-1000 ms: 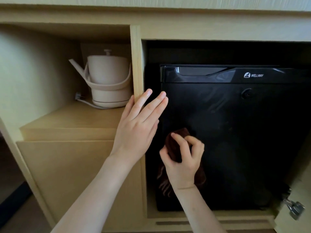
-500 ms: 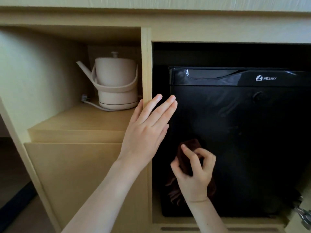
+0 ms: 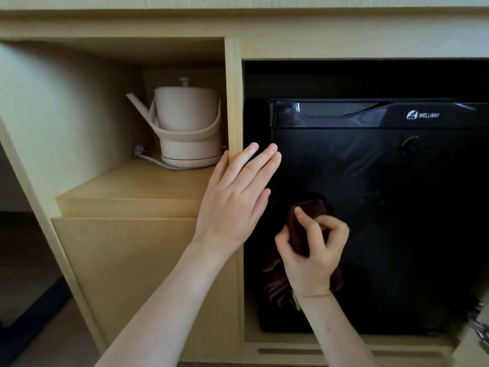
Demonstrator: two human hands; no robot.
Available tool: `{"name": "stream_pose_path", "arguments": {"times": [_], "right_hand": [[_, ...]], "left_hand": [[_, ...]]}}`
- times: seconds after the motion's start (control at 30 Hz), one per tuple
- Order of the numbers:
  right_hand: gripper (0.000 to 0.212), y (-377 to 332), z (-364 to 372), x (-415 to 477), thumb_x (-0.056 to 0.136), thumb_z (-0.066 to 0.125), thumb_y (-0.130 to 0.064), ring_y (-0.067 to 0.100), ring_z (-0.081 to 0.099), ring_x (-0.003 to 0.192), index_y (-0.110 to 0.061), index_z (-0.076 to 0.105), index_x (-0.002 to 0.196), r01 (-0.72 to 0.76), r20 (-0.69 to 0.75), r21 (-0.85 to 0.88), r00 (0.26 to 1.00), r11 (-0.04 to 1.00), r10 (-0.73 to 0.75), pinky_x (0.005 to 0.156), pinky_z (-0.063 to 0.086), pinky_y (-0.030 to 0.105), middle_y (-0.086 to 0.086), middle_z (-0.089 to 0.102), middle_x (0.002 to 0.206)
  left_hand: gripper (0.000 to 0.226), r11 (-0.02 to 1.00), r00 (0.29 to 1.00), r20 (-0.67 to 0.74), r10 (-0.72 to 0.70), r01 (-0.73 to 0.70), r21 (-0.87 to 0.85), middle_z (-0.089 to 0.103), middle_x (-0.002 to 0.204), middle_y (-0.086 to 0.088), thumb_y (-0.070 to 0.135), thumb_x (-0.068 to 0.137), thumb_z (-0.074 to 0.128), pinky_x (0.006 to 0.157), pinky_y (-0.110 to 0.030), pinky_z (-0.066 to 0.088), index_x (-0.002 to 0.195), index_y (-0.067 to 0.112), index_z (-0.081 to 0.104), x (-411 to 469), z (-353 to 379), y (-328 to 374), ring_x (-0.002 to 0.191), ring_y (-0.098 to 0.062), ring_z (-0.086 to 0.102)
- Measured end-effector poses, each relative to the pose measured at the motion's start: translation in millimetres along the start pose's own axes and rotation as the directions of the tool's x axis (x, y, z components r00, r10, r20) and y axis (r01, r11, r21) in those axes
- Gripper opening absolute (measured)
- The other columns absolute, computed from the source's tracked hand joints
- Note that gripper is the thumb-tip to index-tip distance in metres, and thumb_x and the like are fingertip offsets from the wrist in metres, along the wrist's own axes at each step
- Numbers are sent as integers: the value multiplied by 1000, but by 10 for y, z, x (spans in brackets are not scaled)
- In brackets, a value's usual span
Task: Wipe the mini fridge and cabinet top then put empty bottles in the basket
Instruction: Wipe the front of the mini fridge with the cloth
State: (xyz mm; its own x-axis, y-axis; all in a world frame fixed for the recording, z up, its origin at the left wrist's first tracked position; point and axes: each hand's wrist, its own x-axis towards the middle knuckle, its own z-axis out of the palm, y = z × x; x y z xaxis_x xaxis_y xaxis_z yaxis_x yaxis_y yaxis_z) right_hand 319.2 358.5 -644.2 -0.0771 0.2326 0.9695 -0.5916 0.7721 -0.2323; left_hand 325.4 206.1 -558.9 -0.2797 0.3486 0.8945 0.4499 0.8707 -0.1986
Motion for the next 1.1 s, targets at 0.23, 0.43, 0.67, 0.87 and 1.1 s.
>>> {"name": "stream_pose_path", "arguments": {"times": [0.23, 0.43, 0.67, 0.87, 1.1], "right_hand": [[29, -118, 51, 541, 76, 77, -16, 22, 55, 89, -8, 73, 104, -112, -41, 122, 992, 986, 118, 76, 52, 49, -5, 44, 102], [32, 94, 33, 246, 82, 74, -16, 24, 52, 88, -8, 70, 113, -36, -72, 49, 997, 998, 40, 78, 50, 37, 7, 45, 101], [31, 72, -65, -242, 78, 73, -22, 28, 53, 86, -18, 61, 106, -188, 28, 59, 982, 980, 187, 70, 53, 48, -2, 39, 104], [25, -38, 142, 534, 81, 74, -20, 18, 49, 89, -17, 64, 104, -95, -137, 86, 985, 992, 106, 74, 50, 46, -12, 35, 103], [33, 48, 4, -572, 81, 69, -24, 24, 48, 84, -18, 59, 112, -100, 61, 5, 993, 995, 99, 66, 51, 50, 1, 37, 101]], "left_hand": [[55, 990, 993, -71, -93, 85, -113, 47, 150, 9, 29, 92, 67, 117, -46, 31, 143, 20, 52, 38, 18, 64, 143, -13, 35], [54, 978, 985, -89, -146, 130, -161, 51, 146, 10, 30, 87, 71, 110, -49, 37, 139, 21, 56, 66, 56, 117, 138, -13, 40], [52, 967, 982, -87, -170, 149, -205, 53, 144, 10, 28, 85, 73, 109, -49, 37, 135, 20, 59, 83, 37, 152, 135, -14, 43], [51, 972, 981, -125, -148, 121, -203, 54, 143, 8, 26, 86, 72, 109, -46, 38, 135, 18, 60, 75, 67, 141, 134, -15, 44], [52, 971, 982, -113, -151, 126, -201, 53, 144, 8, 28, 87, 71, 110, -45, 37, 137, 19, 58, 65, 75, 127, 135, -14, 42]]}}
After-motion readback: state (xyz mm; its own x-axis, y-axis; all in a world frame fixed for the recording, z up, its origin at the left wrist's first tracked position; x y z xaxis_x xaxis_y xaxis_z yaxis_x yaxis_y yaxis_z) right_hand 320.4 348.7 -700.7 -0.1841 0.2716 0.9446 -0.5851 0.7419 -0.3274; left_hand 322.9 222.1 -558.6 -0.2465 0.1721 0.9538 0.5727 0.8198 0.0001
